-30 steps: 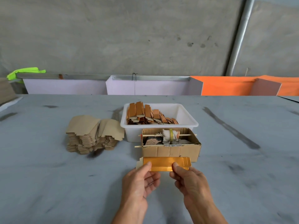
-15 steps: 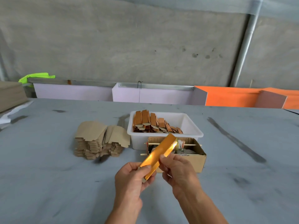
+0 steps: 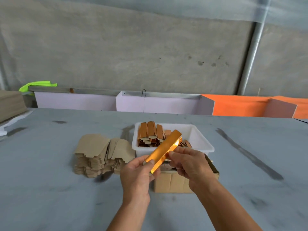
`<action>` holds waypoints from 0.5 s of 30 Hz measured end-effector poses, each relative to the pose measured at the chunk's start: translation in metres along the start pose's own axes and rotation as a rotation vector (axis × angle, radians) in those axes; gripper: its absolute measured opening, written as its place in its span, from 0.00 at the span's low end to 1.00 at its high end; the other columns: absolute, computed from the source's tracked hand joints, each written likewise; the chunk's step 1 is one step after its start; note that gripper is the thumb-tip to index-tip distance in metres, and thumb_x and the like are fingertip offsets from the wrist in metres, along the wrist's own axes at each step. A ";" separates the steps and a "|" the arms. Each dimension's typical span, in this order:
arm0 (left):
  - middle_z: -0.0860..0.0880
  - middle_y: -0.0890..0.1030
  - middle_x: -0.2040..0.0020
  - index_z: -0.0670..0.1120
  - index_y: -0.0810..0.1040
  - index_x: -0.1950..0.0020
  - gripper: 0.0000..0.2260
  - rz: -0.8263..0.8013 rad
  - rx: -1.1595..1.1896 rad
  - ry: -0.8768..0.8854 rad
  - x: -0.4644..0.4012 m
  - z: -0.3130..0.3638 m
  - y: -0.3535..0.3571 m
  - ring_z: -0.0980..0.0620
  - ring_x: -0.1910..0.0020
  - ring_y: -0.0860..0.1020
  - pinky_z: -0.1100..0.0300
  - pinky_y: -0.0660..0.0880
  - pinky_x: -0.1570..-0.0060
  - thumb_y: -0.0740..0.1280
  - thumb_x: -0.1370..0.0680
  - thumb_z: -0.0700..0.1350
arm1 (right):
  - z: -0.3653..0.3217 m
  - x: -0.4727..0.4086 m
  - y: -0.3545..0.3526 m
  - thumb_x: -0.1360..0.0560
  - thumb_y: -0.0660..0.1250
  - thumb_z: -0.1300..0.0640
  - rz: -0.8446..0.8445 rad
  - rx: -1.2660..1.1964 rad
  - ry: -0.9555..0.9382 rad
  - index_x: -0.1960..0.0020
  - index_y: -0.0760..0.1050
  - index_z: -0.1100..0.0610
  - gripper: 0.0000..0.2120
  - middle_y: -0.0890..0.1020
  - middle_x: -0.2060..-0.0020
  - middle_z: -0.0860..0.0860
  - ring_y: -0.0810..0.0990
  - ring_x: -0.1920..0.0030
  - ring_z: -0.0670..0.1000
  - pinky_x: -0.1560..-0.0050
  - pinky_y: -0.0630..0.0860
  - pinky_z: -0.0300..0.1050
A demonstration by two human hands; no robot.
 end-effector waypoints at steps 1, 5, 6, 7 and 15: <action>0.41 0.82 0.57 0.41 0.81 0.58 0.08 0.000 0.018 0.012 -0.005 0.003 0.008 0.43 0.61 0.83 0.65 0.77 0.72 0.67 0.27 0.30 | -0.004 -0.005 0.003 0.28 0.71 0.62 -0.017 0.038 -0.006 0.59 0.81 0.57 0.02 0.83 0.67 0.51 0.77 0.66 0.48 0.66 0.70 0.40; 0.46 0.83 0.64 0.48 0.81 0.67 0.17 -0.039 -0.009 0.076 -0.022 0.007 0.042 0.50 0.67 0.83 0.63 0.78 0.71 0.65 0.26 0.29 | -0.014 -0.035 0.010 0.27 0.69 0.65 0.029 0.095 -0.038 0.55 0.79 0.55 0.06 0.83 0.67 0.52 0.79 0.70 0.46 0.71 0.69 0.38; 0.47 0.83 0.64 0.50 0.81 0.67 0.17 -0.047 -0.058 0.083 -0.026 0.005 0.047 0.50 0.68 0.83 0.61 0.79 0.70 0.65 0.25 0.31 | -0.017 -0.043 0.009 0.27 0.68 0.66 0.065 0.113 -0.045 0.54 0.79 0.55 0.07 0.83 0.65 0.54 0.79 0.69 0.47 0.71 0.70 0.39; 0.48 0.83 0.65 0.51 0.81 0.66 0.16 -0.052 -0.112 0.093 -0.031 0.004 0.051 0.51 0.68 0.83 0.60 0.79 0.69 0.66 0.25 0.32 | -0.020 -0.053 0.008 0.26 0.68 0.66 0.095 0.127 -0.049 0.55 0.77 0.55 0.07 0.83 0.63 0.55 0.80 0.67 0.49 0.69 0.72 0.41; 0.53 0.82 0.57 0.45 0.81 0.48 0.09 -0.031 -0.559 0.315 -0.091 0.004 0.080 0.56 0.58 0.80 0.69 0.76 0.57 0.65 0.23 0.36 | -0.035 -0.143 -0.008 0.29 0.70 0.67 0.295 0.272 -0.094 0.66 0.75 0.56 0.10 0.81 0.69 0.54 0.80 0.68 0.53 0.65 0.79 0.45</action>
Point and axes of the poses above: each hand's wrist, its own x-axis away from the middle knuckle, its own y-axis out of the palm, z = x × y, the point moved 5 cm from there along -x, towards the middle knuckle
